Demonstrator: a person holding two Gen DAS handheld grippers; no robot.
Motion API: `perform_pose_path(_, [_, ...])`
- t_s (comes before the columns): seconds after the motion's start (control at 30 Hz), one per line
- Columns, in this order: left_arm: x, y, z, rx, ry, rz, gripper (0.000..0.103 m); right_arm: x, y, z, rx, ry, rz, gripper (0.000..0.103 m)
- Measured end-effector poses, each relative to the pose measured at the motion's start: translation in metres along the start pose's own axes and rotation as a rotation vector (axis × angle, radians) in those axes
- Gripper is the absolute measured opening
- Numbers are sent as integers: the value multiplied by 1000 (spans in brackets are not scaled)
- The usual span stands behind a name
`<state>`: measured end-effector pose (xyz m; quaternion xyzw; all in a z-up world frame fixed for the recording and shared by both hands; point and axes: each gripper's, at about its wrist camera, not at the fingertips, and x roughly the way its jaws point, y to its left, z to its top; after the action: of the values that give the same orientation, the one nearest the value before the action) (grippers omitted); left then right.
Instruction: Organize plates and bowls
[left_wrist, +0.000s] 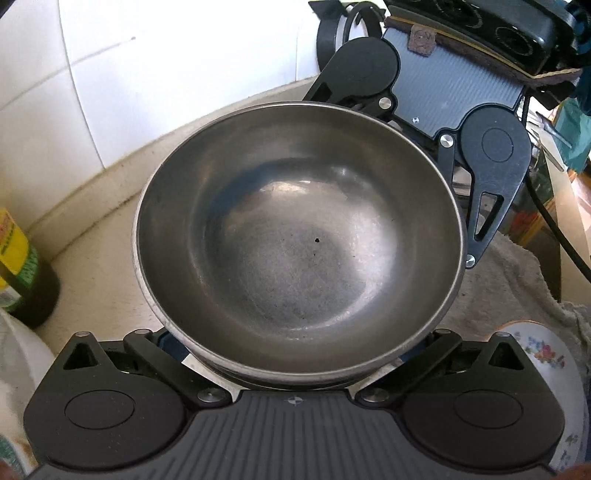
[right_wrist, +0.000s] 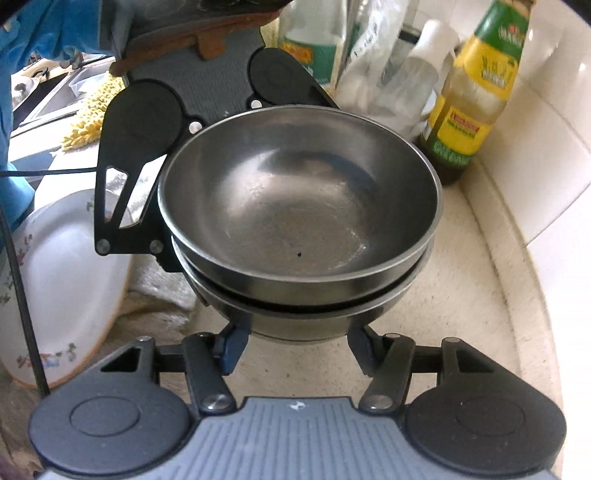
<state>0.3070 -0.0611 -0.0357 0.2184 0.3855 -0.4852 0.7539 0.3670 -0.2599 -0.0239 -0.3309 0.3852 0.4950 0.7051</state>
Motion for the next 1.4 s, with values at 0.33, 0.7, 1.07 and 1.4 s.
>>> perform_pose_path(0.33, [-54, -47, -3, 17, -23, 51, 103, -45, 45, 12, -22, -28, -33, 81])
perform_pose_path(0.7, [-89, -105, -10, 51, -11, 119, 103, -67, 99, 25, -14, -47, -6, 81])
perform_pose_path(1.07, [-93, -128, -15, 39, 10, 126, 103, -63, 138, 15, 16, -33, 44, 81])
perform_pose_path(1.4, [-94, -122, -13, -17, 14, 121, 103, -57, 161, 20, 47, -8, 78, 81])
